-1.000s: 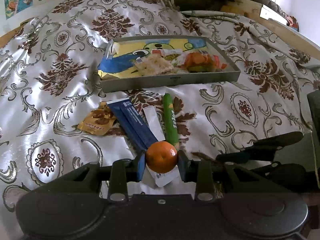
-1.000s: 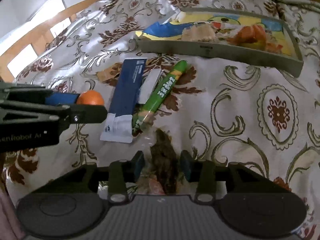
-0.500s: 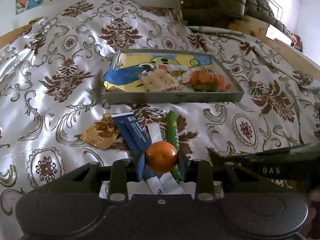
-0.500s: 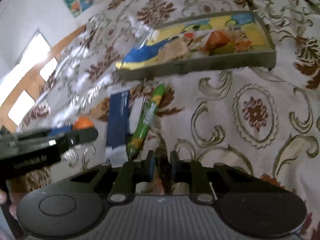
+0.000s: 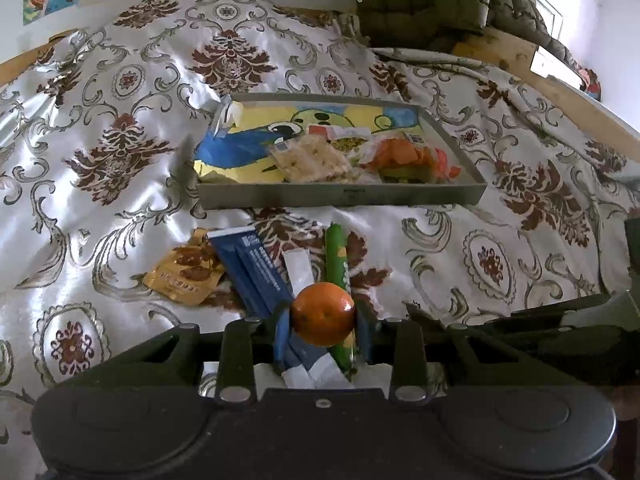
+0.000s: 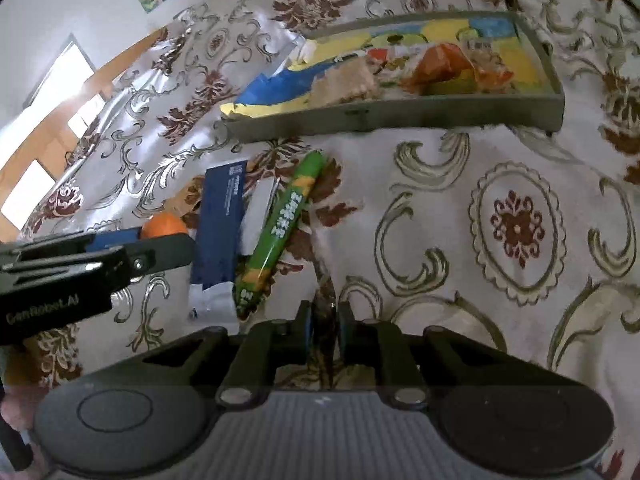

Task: Organize snacks
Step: 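Lift and carry the orange and brown packet with both tools over the tray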

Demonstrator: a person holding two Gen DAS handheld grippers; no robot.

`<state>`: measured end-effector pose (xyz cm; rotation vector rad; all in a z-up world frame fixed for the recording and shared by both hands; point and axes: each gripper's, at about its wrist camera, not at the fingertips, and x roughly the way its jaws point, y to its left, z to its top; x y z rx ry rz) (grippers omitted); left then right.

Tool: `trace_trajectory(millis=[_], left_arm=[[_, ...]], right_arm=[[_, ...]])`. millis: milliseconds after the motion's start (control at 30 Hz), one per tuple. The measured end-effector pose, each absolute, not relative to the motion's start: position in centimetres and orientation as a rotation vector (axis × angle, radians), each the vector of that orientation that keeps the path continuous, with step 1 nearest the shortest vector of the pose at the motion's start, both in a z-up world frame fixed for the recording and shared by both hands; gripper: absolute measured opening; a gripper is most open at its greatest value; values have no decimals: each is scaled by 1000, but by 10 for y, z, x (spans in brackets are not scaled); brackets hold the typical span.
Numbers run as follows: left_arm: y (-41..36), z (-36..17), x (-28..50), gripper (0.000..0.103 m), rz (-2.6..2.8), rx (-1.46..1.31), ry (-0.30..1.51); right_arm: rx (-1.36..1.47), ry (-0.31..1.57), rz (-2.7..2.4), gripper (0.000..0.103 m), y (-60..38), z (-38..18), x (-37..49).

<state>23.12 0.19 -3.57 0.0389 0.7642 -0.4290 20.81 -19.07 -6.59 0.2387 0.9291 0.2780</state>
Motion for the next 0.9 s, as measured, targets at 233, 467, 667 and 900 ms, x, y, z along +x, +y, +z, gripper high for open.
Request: trace_trajectory(millis=[233,467,667,900], left_arm=[[-6,-27,260,35,-421,-6,735],[-20,-19,312,35,-393,-32,705],[-42,-17,359,35,-366,-4,714],[-77,-21,404,35,-382,64,714]], right_arm=[[264,861,291,13,-202,-41,221],[277,767,302,14,-229,-13,272],[299,637,269,14,-252,-7,320],[389,584,242,14,-271,-15,368]])
